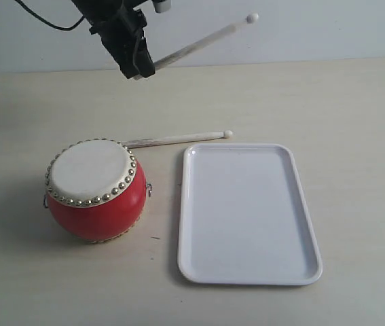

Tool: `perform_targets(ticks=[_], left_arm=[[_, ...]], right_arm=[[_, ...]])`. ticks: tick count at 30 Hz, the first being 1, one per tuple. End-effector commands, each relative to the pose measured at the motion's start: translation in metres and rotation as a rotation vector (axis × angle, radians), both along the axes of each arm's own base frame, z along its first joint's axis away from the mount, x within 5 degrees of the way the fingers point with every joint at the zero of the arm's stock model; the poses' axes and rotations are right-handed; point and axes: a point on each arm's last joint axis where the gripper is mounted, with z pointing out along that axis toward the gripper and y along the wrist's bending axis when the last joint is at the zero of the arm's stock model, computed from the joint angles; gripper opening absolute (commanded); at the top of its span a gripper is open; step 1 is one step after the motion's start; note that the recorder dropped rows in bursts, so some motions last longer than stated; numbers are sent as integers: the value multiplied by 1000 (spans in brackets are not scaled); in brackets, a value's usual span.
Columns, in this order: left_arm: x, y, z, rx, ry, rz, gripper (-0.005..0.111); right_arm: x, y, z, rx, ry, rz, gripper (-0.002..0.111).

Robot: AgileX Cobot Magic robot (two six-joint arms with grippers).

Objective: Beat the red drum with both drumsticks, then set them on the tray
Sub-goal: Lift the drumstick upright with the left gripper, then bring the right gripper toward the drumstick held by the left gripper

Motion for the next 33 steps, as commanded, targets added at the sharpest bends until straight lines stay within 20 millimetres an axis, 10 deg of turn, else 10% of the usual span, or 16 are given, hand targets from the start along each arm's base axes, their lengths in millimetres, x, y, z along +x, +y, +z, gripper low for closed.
perform_targets(ticks=[1,10,13,22,27,33], left_arm=[[5,17,12,-88,34,84,0],[-5,-2,8,-241,156,106,0],[-13,-19,9,-264,191,109,0],[-30,-46,-1,-409,332,63,0],[-30,-44,-4,-427,353,72,0],[-31,-48,1,-494,381,69,0]], right_arm=[[0,0,-1,-3,-7,-3,0],[-3,-1,42,75,-483,-4,0],[-3,-2,44,332,-473,2,0],[1,-3,52,362,-544,2,0],[30,2,88,306,-470,3,0],[114,17,103,240,-201,53,0]])
